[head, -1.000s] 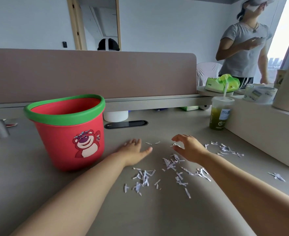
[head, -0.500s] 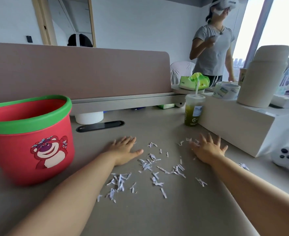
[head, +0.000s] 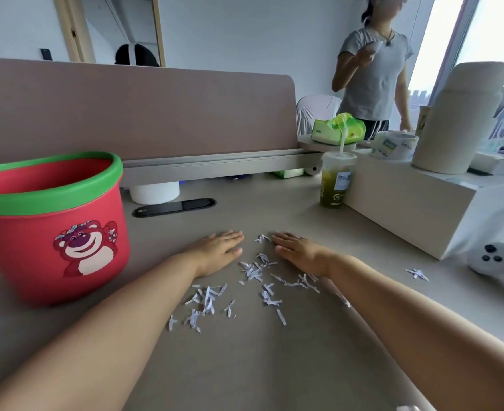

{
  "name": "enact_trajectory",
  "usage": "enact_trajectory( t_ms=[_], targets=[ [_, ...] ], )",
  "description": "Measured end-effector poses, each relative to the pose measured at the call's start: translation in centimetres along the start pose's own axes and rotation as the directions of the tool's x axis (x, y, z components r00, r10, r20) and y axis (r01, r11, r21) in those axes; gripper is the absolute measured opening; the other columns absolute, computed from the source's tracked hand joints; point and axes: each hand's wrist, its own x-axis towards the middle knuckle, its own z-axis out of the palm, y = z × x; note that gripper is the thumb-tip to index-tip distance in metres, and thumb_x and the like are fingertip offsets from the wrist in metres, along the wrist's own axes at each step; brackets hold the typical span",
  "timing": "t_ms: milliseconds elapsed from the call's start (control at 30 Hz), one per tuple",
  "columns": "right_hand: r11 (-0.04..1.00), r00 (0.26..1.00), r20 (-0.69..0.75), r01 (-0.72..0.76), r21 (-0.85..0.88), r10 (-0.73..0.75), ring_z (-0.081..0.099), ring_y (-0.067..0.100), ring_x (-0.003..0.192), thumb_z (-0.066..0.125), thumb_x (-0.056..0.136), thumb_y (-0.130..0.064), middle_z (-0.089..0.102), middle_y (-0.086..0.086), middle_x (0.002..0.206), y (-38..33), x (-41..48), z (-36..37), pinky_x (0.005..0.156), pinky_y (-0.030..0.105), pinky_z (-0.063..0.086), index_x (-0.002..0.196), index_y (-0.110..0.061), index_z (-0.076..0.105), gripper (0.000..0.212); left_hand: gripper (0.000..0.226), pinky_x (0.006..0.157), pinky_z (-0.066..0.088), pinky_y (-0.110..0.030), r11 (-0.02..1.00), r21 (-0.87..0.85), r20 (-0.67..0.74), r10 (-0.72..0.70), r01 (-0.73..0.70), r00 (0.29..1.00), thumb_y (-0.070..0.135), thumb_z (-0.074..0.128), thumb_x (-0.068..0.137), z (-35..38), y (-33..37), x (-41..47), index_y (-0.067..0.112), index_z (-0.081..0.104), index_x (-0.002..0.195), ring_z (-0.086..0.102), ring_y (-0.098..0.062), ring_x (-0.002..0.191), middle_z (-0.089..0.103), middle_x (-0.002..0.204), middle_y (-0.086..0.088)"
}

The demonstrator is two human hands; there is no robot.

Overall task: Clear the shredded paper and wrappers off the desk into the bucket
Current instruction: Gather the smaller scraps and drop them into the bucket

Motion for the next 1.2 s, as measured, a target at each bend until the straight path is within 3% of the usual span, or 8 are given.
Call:
enact_trajectory(
  t_ms=[167, 233, 400, 533, 633, 867, 1067, 1200],
  targets=[
    [0.918, 1.0, 0.017, -0.021, 0.397, 0.016, 0.042, 0.016, 0.13, 0.034, 0.096, -0.035, 0.044, 0.001, 0.143, -1.1, -4.1, -0.4, 0.115, 0.032, 0.026, 0.135, -0.022, 0.041, 0.042, 0.037, 0.111, 0.026, -0.028, 0.927, -0.373, -0.033, 0.039, -0.048, 0.999, 0.027, 0.038, 0.097, -0.2, 1.1, -1.9, 0.017, 0.048, 0.131, 0.039, -0.013, 0.132, 0.046, 0.141, 0.0],
    [0.914, 0.995, -0.093, 0.004, 0.405, 0.036, 0.051, 0.016, 0.121, 0.035, 0.095, -0.036, 0.052, 0.002, 0.137, -0.9, -5.9, -1.2, 0.109, 0.029, 0.034, 0.133, -0.023, 0.044, 0.041, 0.036, 0.103, 0.036, -0.027, 0.932, -0.358, -0.118, 0.008, -0.05, 0.993, 0.03, 0.044, 0.094, -0.7, 1.6, -2.4, 0.02, 0.05, 0.129, 0.051, -0.014, 0.116, 0.053, 0.133, 0.003],
    [0.964, 0.882, -0.395, -0.207, 0.165, 0.257, 0.044, 0.026, 0.127, 0.042, 0.094, -0.033, 0.046, 0.008, 0.141, 2.4, -8.8, -1.9, 0.103, 0.031, 0.035, 0.134, -0.018, 0.042, 0.043, 0.064, 0.117, 0.003, -0.036, 0.995, -0.086, -0.049, 0.046, -0.05, 0.998, 0.043, 0.037, 0.094, -1.0, 4.5, 1.0, 0.019, 0.009, 0.146, -0.007, -0.015, 0.145, 0.002, 0.158, 0.001],
    [0.835, 0.748, -0.401, -0.543, 0.088, 0.528, 0.014, 0.025, 0.143, 0.035, 0.09, -0.052, 0.023, 0.005, 0.154, 7.5, -12.4, -1.3, 0.116, 0.046, 0.014, 0.141, -0.02, 0.027, 0.06, 0.066, 0.119, 0.001, -0.042, 0.999, -0.02, 0.065, -0.027, 0.028, 0.998, 0.055, 0.026, 0.092, 1.0, 7.2, 3.8, 0.022, 0.007, 0.146, -0.006, -0.02, 0.145, -0.001, 0.158, -0.001],
    [0.748, 0.69, -0.32, -0.655, 0.108, 0.65, 0.01, 0.027, 0.143, 0.028, 0.081, -0.069, 0.017, 0.006, 0.155, 9.4, -14.7, -1.0, 0.116, 0.05, 0.011, 0.141, -0.024, 0.023, 0.075, 0.067, 0.119, 0.002, -0.039, 0.998, -0.06, 0.07, -0.032, 0.036, 0.997, 0.055, 0.028, 0.092, 1.6, 7.7, 3.9, 0.017, 0.015, 0.145, -0.002, -0.019, 0.145, 0.003, 0.158, -0.003],
    [0.945, 0.935, -0.134, -0.319, 0.077, 0.327, 0.007, 0.016, 0.145, 0.026, 0.095, -0.046, 0.012, 0.004, 0.157, 3.5, -11.8, -0.4, 0.118, 0.03, 0.005, 0.144, -0.017, 0.018, 0.058, 0.053, 0.117, 0.005, -0.025, 0.961, -0.245, 0.1, 0.157, -0.128, 0.983, 0.039, 0.035, 0.095, 1.6, 7.7, -1.7, 0.015, 0.029, 0.142, 0.011, -0.007, 0.143, 0.016, 0.156, 0.002],
    [0.942, 0.995, -0.029, -0.082, 0.326, 0.097, 0.022, 0.013, 0.141, 0.037, 0.096, -0.034, 0.023, -0.002, 0.153, -1.6, -10.8, 0.7, 0.112, 0.021, 0.012, 0.143, -0.025, 0.022, 0.05, 0.046, 0.107, 0.019, -0.014, 0.95, -0.256, 0.039, 0.192, -0.176, 0.981, 0.033, 0.039, 0.095, 1.0, 6.2, -7.5, 0.017, 0.037, 0.138, 0.029, -0.001, 0.133, 0.033, 0.149, 0.004],
    [0.867, 0.987, -0.109, -0.047, 0.496, 0.115, 0.031, 0.01, 0.136, 0.045, 0.093, -0.033, 0.031, -0.005, 0.15, -1.2, -13.2, 0.3, 0.106, 0.018, 0.02, 0.141, -0.032, 0.023, 0.053, 0.112, 0.115, 0.006, -0.025, 0.983, -0.107, -0.01, 0.149, -0.149, 0.989, 0.093, 0.02, 0.053, -0.1, 5.0, -10.2, 0.027, 0.021, 0.143, -0.001, 0.001, 0.139, 0.012, 0.152, 0.016]
  ],
)
